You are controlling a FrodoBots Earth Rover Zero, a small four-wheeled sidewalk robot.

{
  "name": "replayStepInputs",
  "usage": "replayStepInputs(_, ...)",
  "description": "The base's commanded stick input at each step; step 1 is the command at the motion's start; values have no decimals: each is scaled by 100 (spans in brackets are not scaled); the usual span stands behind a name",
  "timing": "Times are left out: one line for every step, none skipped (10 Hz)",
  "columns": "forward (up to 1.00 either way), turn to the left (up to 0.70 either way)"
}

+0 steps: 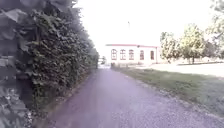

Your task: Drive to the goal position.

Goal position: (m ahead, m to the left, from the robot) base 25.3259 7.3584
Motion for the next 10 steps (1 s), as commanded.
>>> replayStepInputs(44, 2)
replayStepInputs(44, 2)
replayStepInputs(44, 2)
replayStepInputs(44, 2)
replayStepInputs(44, 2)
replayStepInputs(44, 2)
replayStepInputs(44, 2)
replayStepInputs(44, 2)
replayStepInputs(44, 2)
replayStepInputs(44, 2)
